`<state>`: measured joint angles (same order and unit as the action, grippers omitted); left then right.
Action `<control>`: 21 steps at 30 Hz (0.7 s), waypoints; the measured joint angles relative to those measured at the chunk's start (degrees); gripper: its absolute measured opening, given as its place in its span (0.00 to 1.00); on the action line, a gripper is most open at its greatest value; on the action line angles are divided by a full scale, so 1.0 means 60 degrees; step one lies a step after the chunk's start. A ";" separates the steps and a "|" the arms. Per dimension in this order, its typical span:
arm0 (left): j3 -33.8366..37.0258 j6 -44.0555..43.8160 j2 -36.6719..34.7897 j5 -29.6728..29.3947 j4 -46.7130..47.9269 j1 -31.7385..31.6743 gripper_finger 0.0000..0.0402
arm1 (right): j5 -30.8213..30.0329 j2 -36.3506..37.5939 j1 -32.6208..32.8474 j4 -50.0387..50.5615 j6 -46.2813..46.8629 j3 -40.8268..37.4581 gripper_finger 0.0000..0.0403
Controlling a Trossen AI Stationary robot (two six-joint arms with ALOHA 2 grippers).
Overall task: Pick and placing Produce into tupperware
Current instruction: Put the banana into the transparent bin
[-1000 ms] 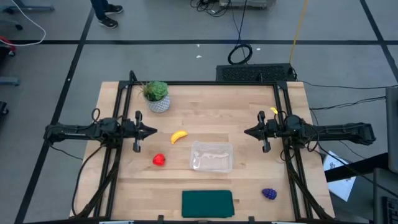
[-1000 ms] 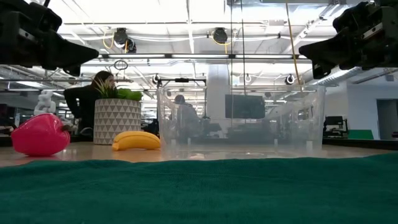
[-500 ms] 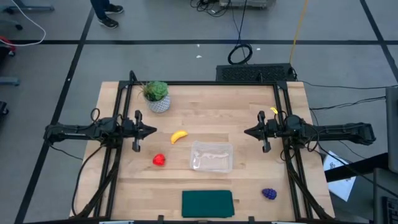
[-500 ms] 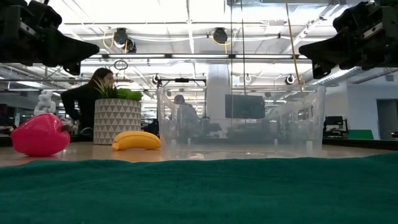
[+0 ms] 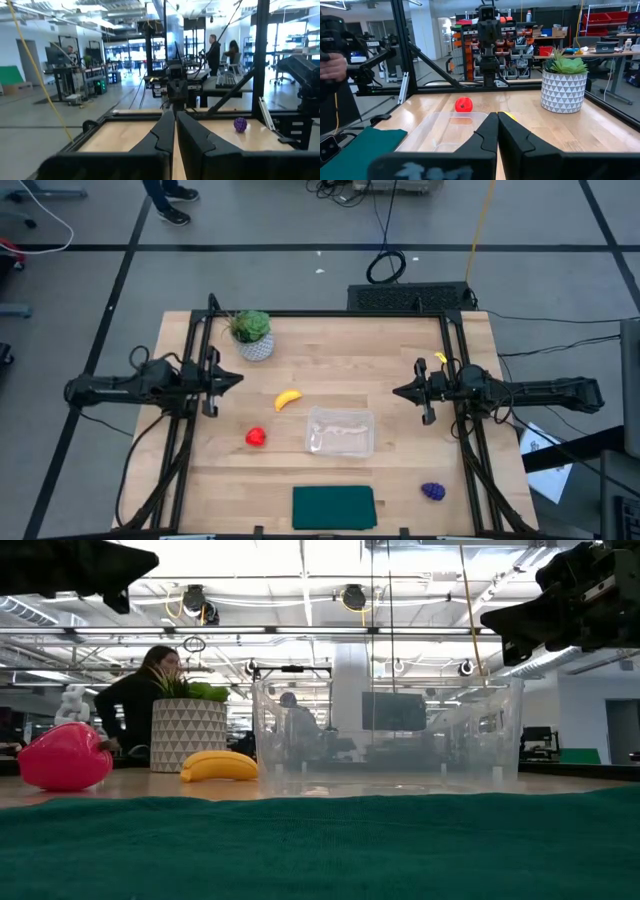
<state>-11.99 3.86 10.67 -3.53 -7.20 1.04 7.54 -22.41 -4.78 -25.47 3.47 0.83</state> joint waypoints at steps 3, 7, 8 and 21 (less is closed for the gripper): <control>-0.0298 -0.0174 0.0818 -0.0129 -0.0050 0.0000 0.06 | -0.0020 0.0000 0.0002 0.0000 -0.0015 0.0002 0.00; -0.0740 -0.0347 0.2052 -0.0493 -0.0542 0.0000 0.06 | -0.0031 0.0003 -0.0002 0.0000 -0.0014 0.0001 0.00; -0.0862 -0.0344 0.2381 -0.0499 -0.0701 0.0000 0.06 | -0.0033 0.0003 0.0000 0.0000 -0.0015 0.0000 0.00; -0.2331 -0.0272 0.5167 -0.0608 -0.0992 -0.0094 0.06 | -0.0035 0.0000 0.0002 0.0004 -0.0012 0.0002 0.00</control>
<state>-25.98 2.23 41.67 -7.18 -13.15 0.47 7.33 -22.41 -4.78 -25.45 3.39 0.84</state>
